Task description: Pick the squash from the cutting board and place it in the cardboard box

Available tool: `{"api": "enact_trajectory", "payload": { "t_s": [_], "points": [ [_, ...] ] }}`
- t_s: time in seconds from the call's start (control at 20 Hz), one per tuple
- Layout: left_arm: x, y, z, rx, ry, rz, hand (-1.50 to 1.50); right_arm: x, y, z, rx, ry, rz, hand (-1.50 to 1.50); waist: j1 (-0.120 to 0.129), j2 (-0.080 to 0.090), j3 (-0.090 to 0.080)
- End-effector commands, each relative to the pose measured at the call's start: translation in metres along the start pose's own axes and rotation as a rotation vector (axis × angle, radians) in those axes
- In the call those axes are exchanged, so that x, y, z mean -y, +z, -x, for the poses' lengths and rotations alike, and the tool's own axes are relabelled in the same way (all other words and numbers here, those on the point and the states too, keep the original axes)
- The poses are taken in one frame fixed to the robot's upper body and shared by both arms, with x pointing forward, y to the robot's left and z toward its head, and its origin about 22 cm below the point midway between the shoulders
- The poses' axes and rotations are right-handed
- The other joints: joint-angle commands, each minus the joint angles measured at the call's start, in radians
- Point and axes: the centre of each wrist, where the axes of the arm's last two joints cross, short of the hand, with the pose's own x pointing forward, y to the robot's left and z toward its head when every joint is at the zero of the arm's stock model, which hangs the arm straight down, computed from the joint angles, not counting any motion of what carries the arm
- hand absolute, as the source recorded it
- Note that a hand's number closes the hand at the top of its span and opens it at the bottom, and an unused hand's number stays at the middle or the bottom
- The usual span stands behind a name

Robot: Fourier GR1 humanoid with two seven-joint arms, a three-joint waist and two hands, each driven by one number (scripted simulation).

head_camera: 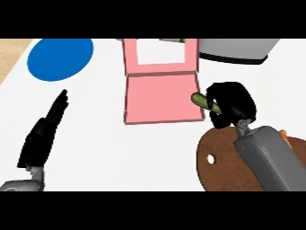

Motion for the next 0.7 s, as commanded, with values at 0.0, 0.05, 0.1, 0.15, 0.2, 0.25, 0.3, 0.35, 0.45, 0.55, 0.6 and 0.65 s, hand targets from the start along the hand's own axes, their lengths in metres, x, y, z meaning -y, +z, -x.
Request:
{"api": "enact_trajectory", "payload": {
  "t_s": [0.0, 0.05, 0.1, 0.15, 0.2, 0.25, 0.3, 0.35, 0.45, 0.55, 0.6, 0.65],
  "points": [
    [0.003, -0.003, -0.002, 0.011, 0.003, 0.028, 0.00, 0.033, -0.011, 0.008, 0.339, 0.127, -0.003, 1.50, 0.023, 0.014, 0.002],
    [0.004, -0.006, -0.006, 0.016, 0.002, 0.019, 0.00, 0.040, -0.012, 0.019, 0.404, 0.126, 0.018, 1.50, -0.002, 0.012, 0.005],
    [0.005, -0.006, -0.008, 0.026, 0.001, 0.025, 0.00, 0.055, -0.018, 0.023, 0.452, 0.123, 0.039, 1.50, 0.003, 0.012, 0.004],
    [0.006, -0.008, -0.009, 0.017, -0.004, 0.027, 0.00, 0.069, -0.023, 0.029, 0.507, 0.104, 0.048, 1.50, -0.007, 0.011, 0.004],
    [0.010, -0.005, -0.004, 0.008, 0.000, 0.022, 0.00, 0.078, -0.025, 0.043, 0.543, 0.094, 0.059, 1.50, -0.018, 0.012, 0.003],
    [0.002, -0.011, -0.014, 0.031, -0.010, 0.006, 0.00, 0.083, -0.030, 0.048, 0.588, 0.054, 0.058, 1.50, -0.015, 0.010, 0.004],
    [0.009, -0.007, -0.005, 0.009, 0.005, 0.009, 0.00, 0.090, -0.033, 0.053, 0.646, 0.026, 0.041, 1.50, -0.014, 0.013, 0.003],
    [0.004, -0.007, -0.008, 0.006, 0.000, 0.010, 0.00, 0.096, -0.035, 0.058, 0.712, -0.028, 0.063, 1.50, -0.020, 0.008, 0.004],
    [0.010, -0.005, 0.000, -0.001, 0.002, 0.011, 0.00, 0.103, -0.041, 0.059, 0.829, -0.186, 0.090, 1.50, -0.022, 0.013, 0.004],
    [0.006, -0.010, -0.003, -0.003, 0.001, 0.000, 0.00, 0.112, -0.051, 0.055, 0.950, -0.311, 0.069, 1.50, -0.027, 0.008, 0.002],
    [0.008, -0.008, -0.001, -0.005, -0.009, 0.004, 0.00, 0.114, -0.053, 0.064, 0.994, -0.340, 0.054, 1.50, -0.034, 0.006, 0.001],
    [0.013, -0.006, -0.008, -0.003, 0.000, 0.004, 0.00, 0.127, -0.057, 0.069, 1.023, -0.388, 0.048, 1.50, -0.027, -0.001, 0.002]
  ]
}}
